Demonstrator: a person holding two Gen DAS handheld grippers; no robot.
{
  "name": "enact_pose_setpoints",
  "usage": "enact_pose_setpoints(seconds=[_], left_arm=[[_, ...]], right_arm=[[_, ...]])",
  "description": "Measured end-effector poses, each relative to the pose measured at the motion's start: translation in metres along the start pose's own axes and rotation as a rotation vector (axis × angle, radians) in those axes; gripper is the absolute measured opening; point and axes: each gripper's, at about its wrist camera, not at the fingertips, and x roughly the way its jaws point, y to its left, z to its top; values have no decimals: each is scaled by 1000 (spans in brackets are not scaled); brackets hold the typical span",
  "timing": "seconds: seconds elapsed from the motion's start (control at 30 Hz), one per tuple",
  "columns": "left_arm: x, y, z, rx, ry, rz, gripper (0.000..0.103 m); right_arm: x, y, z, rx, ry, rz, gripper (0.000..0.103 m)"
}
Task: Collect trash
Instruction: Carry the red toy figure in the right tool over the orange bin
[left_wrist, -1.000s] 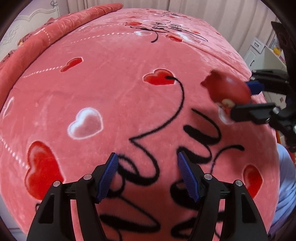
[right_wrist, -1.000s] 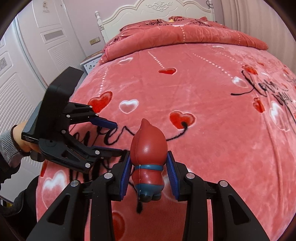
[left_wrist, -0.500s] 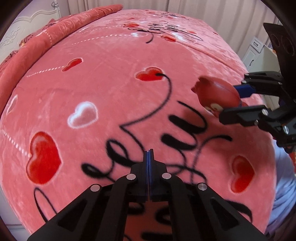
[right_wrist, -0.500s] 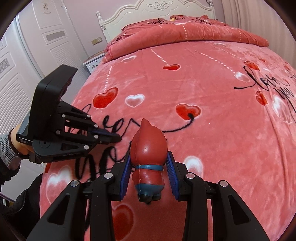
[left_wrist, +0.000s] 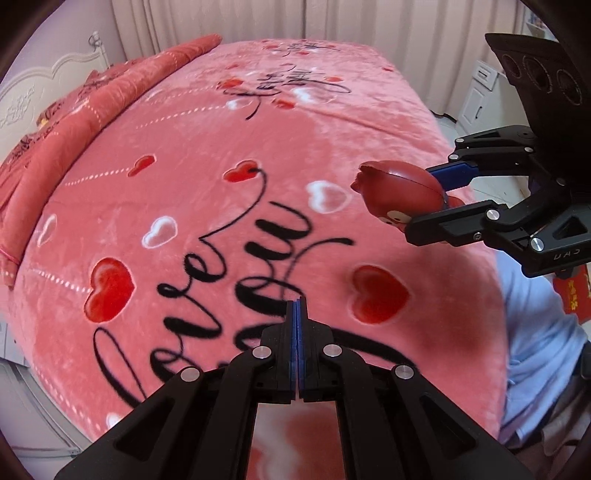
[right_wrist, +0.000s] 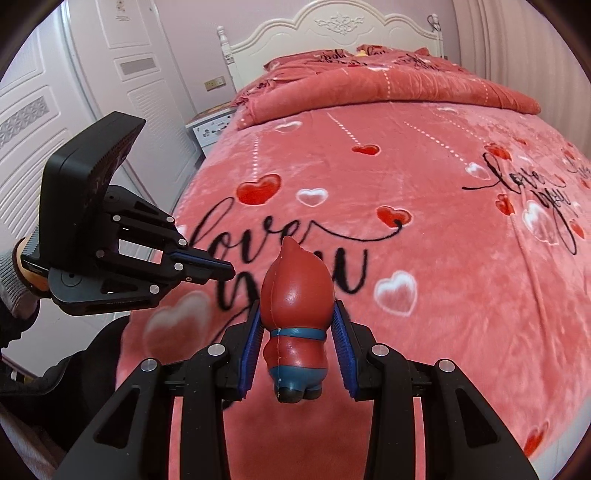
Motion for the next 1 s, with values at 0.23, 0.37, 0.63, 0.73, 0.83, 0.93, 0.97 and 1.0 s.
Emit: enact_pose_setpoints(seconds=[0.23,0.37,0.63,0.73,0.83,0.93,0.97,1.0], left_arm=[[-34,-40,-9,49,-23,8,2],[-48,-64,-9,85,-38,4,2],[-58,-130,6,205,-68,-39,2],[-56,-159,18,260,-81,-61,2],[-53,-193,33,327,-92,-96,2],[-47,-224,47,387,-100,-135,2],[-43,-238,54,413,-102,-152,2],[-41,-246,58,429,-104,-161,2]], right_arm=[[-44,25,-24,-4,-26,-4,37],[-73,35,-42,9,-56,-16,37],[-135,31,-85,69,-118,-79,37],[-162,21,-105,109,-140,-119,37],[-190,7,-127,154,-160,-169,37],[-218,-9,-151,204,-179,-222,37],[-228,-15,-160,225,-185,-241,37],[-238,-21,-169,243,-190,-258,37]])
